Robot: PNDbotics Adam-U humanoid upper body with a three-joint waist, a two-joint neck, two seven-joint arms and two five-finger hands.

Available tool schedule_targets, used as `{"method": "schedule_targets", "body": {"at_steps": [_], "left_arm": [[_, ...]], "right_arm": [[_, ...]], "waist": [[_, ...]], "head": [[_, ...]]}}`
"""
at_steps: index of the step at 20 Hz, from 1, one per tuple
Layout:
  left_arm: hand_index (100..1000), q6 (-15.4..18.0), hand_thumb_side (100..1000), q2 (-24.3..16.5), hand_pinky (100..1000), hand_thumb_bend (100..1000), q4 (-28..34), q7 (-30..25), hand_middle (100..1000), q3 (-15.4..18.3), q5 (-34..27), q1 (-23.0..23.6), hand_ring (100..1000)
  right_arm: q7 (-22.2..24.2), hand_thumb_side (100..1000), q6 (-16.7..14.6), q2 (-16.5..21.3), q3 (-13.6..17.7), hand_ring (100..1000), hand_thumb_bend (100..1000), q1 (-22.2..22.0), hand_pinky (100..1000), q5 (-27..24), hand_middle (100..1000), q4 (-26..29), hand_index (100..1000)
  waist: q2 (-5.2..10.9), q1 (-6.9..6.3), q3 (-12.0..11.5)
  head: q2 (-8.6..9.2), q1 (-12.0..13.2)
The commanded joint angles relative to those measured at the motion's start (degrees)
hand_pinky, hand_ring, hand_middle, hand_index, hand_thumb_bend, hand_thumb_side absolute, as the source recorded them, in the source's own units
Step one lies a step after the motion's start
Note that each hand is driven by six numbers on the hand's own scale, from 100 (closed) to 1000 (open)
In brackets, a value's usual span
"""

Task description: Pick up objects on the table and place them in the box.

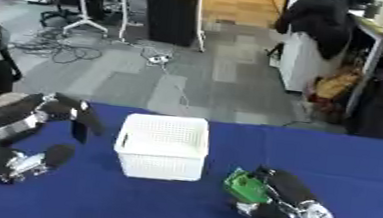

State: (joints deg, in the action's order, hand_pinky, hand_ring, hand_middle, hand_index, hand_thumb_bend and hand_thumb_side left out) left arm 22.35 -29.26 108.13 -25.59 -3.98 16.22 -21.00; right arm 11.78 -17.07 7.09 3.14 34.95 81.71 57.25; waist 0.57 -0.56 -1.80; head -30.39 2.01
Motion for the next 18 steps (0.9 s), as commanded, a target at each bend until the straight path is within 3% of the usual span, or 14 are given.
{"method": "schedule_targets", "body": {"at_steps": [1,8,12,13,14,18], "left_arm": [[760,0.1,1000,-1.3,417,125,0.5,-0.1,586,0.5,0.0,-1.0,478],[760,0.1,1000,-1.3,416,125,0.5,-0.1,585,0.5,0.0,-1.0,477],[760,0.1,1000,-1.3,416,125,0.5,-0.1,585,0.5,0.0,-0.9,477],[760,0.1,1000,-1.3,416,120,0.5,-0.1,585,0.5,0.1,-0.8,477],[760,0.1,1000,-1.3,416,125,0.5,-0.1,585,0.5,0.1,-0.8,477],[760,0.1,1000,-1.4,416,125,0.5,-0.1,585,0.5,0.0,-0.8,477]], "right_arm": [[0.0,1000,0.7,-0.6,0.8,813,670,0.5,877,2.6,814,0.8,846],[-2.9,1000,1.6,-0.4,1.8,815,672,1.7,878,6.1,813,1.3,786],[-3.4,1000,2.6,-0.6,2.7,809,673,2.1,860,3.8,813,4.4,817],[-3.0,1000,2.9,-0.6,2.8,809,726,2.2,860,2.8,813,5.3,817],[-2.5,1000,3.1,-0.7,2.9,809,674,2.3,860,2.0,812,6.0,814],[-0.6,1000,4.4,-0.6,3.2,823,693,2.3,891,2.4,814,7.1,755]], "waist": [[0.69,-0.04,-0.2],[0.68,-0.02,-0.2],[0.72,-0.05,-0.1],[0.75,-0.05,-0.1],[0.77,-0.06,0.0],[0.83,-0.05,0.0]], "head": [[0.51,-0.2],[0.4,0.2],[0.34,0.4],[0.3,0.5],[0.3,0.5],[0.43,0.4]]}}
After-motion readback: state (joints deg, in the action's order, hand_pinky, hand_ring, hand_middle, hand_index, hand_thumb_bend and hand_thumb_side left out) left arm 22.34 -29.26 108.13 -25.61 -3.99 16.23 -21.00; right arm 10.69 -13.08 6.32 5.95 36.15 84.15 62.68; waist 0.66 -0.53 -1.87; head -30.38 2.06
